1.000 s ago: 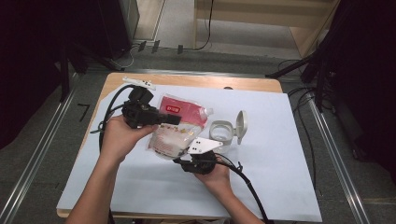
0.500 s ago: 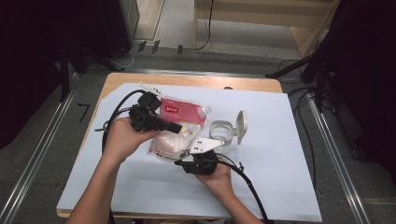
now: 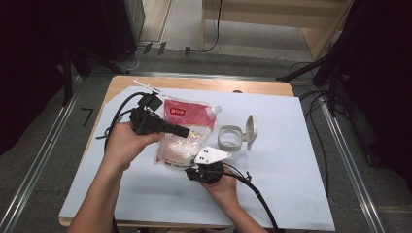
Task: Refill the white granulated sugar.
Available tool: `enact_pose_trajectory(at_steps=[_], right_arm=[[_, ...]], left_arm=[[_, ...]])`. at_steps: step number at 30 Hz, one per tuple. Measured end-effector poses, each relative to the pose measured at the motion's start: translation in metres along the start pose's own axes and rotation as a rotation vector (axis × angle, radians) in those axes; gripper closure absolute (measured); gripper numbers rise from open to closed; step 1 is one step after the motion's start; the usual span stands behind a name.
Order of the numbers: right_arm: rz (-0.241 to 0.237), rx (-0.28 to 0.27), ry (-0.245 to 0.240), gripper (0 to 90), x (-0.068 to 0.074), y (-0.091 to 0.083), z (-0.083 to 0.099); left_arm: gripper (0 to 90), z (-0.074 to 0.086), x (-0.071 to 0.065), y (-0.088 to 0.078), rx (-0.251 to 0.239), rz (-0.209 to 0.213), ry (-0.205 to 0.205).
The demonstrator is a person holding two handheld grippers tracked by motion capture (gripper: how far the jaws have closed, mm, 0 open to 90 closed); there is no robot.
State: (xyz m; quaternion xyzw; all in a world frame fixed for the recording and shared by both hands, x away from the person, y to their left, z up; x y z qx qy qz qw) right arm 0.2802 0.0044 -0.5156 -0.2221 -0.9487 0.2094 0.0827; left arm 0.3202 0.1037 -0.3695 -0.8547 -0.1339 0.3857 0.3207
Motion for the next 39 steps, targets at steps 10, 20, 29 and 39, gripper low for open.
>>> enact_pose_trajectory(at_steps=[10,20,29,39], right_arm=[[0.000,0.124,-0.028,58.3,0.018,0.002,-0.001],[-0.162,0.058,0.144,59.4,0.024,-0.010,-0.014],[-0.187,0.068,0.188,59.4,0.029,-0.017,-0.018],[-0.069,0.113,0.169,58.2,0.031,-0.021,-0.028]], left_arm=[[88.2,-0.004,0.001,0.029,0.028,-0.131,0.017],[75.8,-0.004,-0.004,0.032,0.014,-0.119,0.145],[80.9,-0.004,-0.005,0.031,0.034,-0.130,0.104],[85.1,-0.017,-0.014,0.034,0.035,-0.093,0.038]])
Point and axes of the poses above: each handheld gripper's, and its own axes: y roughly forward along the jaws, z roughly out of its underside, x roughly to its left, the point moved 6 cm from there along y, roughly forward along the jaws, and after that the axes turned 4 degrees about x, right-handed, at the moved point
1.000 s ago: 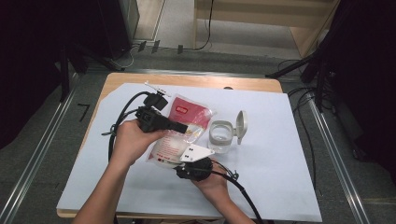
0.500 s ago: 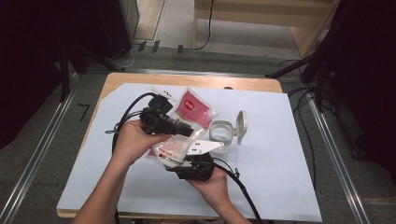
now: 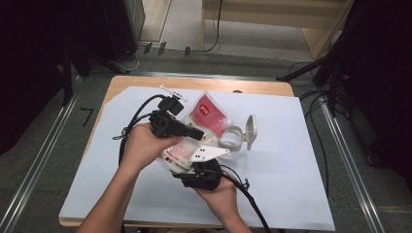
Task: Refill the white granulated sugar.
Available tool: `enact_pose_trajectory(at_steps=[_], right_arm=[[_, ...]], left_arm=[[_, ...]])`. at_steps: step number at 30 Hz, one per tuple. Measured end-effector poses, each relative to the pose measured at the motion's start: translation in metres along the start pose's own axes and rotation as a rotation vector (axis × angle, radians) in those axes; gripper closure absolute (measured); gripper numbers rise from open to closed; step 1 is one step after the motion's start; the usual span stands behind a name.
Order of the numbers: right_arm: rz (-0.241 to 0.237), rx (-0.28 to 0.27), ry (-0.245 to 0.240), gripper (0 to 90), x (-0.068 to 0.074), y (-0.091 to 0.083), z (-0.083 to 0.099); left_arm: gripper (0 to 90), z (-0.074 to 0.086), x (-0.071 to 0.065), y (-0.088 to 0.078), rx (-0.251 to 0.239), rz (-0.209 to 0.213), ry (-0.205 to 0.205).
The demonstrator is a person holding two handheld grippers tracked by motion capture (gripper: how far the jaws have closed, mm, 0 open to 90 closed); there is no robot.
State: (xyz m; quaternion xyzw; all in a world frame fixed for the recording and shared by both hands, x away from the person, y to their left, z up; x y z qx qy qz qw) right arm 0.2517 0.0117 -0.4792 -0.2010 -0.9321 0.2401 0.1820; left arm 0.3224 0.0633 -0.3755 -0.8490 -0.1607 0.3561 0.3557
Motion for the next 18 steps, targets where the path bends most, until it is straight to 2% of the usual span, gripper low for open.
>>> enact_pose_trajectory(at_steps=[3,6,9,12,16,18], right_arm=[[0.032,-0.002,0.013,56.2,0.0000,-0.0028,-0.0034],[0.048,-0.017,0.032,54.7,-0.0005,-0.0034,-0.0063],[0.028,-0.044,0.066,57.9,-0.0017,-0.0026,-0.0065],[-0.018,-0.069,0.095,60.1,-0.0005,-0.0032,-0.0042],[-0.043,-0.082,0.125,60.5,0.0007,-0.0022,-0.0023],[-0.066,-0.094,0.145,60.7,0.0012,-0.0014,-0.0016]], left_arm=[[85.0,-0.0057,-0.0022,-0.0001,0.006,0.011,-0.018],[84.7,-0.0099,-0.0040,0.0006,0.020,0.006,-0.009],[82.6,-0.0104,-0.0051,0.0008,0.018,0.005,-0.007],[78.2,-0.0088,-0.0028,-0.0001,0.011,-0.005,-0.018],[73.4,-0.0074,-0.0024,-0.0012,0.015,-0.004,-0.024],[72.1,-0.0070,-0.0033,-0.0022,0.020,-0.021,-0.014]])
Point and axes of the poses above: each handheld gripper's, and its own axes: y roughly forward along the jaws, z roughly out of its underside, x roughly to its left, the point moved 6 cm from there along y, roughly forward along the jaws, and after that the axes turned 4 degrees about x, right-handed, at the moved point
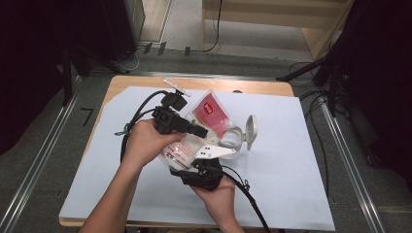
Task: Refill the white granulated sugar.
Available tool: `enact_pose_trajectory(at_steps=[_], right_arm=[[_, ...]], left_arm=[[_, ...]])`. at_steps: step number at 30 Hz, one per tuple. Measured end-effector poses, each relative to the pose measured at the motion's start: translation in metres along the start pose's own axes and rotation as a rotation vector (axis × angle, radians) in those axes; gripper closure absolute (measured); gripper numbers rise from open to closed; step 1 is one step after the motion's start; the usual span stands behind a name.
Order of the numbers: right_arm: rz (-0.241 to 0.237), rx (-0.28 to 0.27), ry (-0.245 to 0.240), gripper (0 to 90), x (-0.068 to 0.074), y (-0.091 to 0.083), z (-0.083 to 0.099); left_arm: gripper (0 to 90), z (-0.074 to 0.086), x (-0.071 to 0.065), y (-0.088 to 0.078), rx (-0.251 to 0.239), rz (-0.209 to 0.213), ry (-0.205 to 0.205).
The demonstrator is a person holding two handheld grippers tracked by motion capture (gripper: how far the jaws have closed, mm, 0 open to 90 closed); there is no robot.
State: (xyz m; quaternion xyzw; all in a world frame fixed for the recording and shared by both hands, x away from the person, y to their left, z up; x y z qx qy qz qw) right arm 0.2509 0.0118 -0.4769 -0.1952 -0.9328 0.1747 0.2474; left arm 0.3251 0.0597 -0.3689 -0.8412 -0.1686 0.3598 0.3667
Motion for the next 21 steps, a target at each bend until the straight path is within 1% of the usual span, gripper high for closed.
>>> enact_pose_trajectory(at_steps=[1,2,4,5,7,9,12,14,17,19,21], right_arm=[[-0.009,-0.002,0.008,60.8,0.000,0.000,0.000],[-0.016,-0.011,0.015,60.8,0.000,0.000,0.001],[-0.041,-0.027,0.038,60.9,0.000,-0.001,0.001],[-0.048,-0.031,0.045,61.0,0.000,-0.002,0.001],[-0.033,-0.025,0.037,61.1,-0.001,-0.003,0.001],[-0.035,-0.024,0.043,61.3,-0.001,-0.003,0.002],[-0.036,-0.029,0.047,61.3,-0.002,-0.004,0.003],[-0.039,-0.028,0.043,61.4,-0.001,-0.004,0.003],[-0.045,-0.027,0.044,61.4,0.000,-0.003,0.003],[-0.046,-0.019,0.039,61.3,0.000,-0.003,0.004],[-0.047,-0.016,0.032,61.7,0.000,-0.003,0.004]], left_arm=[[72.1,0.000,-0.001,-0.001,-0.010,-0.014,0.001],[72.1,0.000,-0.001,-0.002,-0.011,-0.021,0.014],[72.4,-0.001,-0.001,-0.005,-0.022,-0.038,0.026],[72.4,-0.001,-0.002,-0.006,-0.018,-0.044,0.028],[71.0,0.000,-0.002,-0.007,-0.014,-0.045,0.033],[72.2,0.001,-0.001,-0.010,-0.013,-0.048,0.035],[72.5,0.001,-0.001,-0.013,-0.022,-0.028,0.027],[81.0,0.002,0.001,-0.014,-0.014,-0.049,0.032],[85.3,0.003,0.002,-0.013,0.000,-0.047,0.032],[86.9,0.003,0.002,-0.012,0.008,-0.049,0.042],[87.9,0.002,0.001,-0.011,0.009,-0.050,0.042]])
Point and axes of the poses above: each handheld gripper's, and its own axes: y roughly forward along the jaws, z roughly out of its underside, x roughly to its left, the point moved 6 cm from there along y, roughly forward along the jaws, and after that the axes turned 4 degrees about x, right-handed, at the moved point
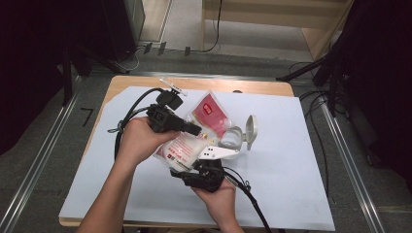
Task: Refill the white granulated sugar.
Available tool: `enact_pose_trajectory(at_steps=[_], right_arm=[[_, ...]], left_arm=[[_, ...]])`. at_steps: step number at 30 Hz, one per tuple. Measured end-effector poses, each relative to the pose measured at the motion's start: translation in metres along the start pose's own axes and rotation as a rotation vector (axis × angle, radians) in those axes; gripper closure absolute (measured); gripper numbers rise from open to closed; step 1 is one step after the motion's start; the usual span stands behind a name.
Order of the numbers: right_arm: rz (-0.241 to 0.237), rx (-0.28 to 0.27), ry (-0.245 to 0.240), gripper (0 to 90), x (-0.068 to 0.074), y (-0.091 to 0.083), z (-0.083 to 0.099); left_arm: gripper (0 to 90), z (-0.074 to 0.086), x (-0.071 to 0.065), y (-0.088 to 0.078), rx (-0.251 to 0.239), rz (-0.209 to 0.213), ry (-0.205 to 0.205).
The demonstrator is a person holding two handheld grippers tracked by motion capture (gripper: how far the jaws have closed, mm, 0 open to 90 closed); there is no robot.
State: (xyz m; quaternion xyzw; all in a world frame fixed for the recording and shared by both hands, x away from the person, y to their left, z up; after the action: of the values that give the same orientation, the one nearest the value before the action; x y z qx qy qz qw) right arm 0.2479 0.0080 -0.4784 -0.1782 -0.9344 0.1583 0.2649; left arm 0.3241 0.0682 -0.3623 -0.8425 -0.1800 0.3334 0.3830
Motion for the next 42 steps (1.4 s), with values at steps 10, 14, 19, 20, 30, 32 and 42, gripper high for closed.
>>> enact_pose_trajectory(at_steps=[10,14,19,20,30,32,42], right_arm=[[0.067,0.042,-0.051,57.8,0.001,0.004,-0.004],[0.048,0.043,-0.002,60.5,-0.005,0.003,-0.007],[0.064,0.037,0.006,61.1,-0.007,0.000,-0.009],[0.062,0.040,0.012,61.2,-0.007,0.001,-0.009],[0.055,0.049,0.002,59.8,0.000,0.007,-0.010],[0.065,0.049,0.001,59.4,0.001,0.008,-0.011],[0.004,0.018,0.054,62.2,0.004,0.010,-0.015]], left_arm=[[89.2,-0.013,-0.007,0.017,0.065,-0.036,0.025],[89.2,-0.019,-0.004,0.019,0.067,-0.050,0.004],[88.5,-0.021,-0.002,0.021,0.053,-0.016,-0.013],[88.5,-0.021,-0.001,0.021,0.058,-0.012,-0.014],[88.2,-0.018,0.003,0.016,0.063,0.027,-0.045],[88.0,-0.018,0.002,0.016,0.060,0.028,-0.040],[87.1,-0.019,0.002,0.021,0.035,0.016,-0.025]])
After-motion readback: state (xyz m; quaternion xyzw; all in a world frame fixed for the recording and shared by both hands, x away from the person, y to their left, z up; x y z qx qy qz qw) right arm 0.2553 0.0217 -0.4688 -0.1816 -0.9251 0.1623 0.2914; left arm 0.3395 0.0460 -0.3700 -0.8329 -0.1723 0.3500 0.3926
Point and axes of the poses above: each handheld gripper's, and its own axes: y roughly forward along the jaws, z roughly out of its underside, x roughly to its left, the point moved 6 cm from there along y, roughly forward along the jaws, and after that the axes turned 4 degrees about x, right-handed, at the moved point
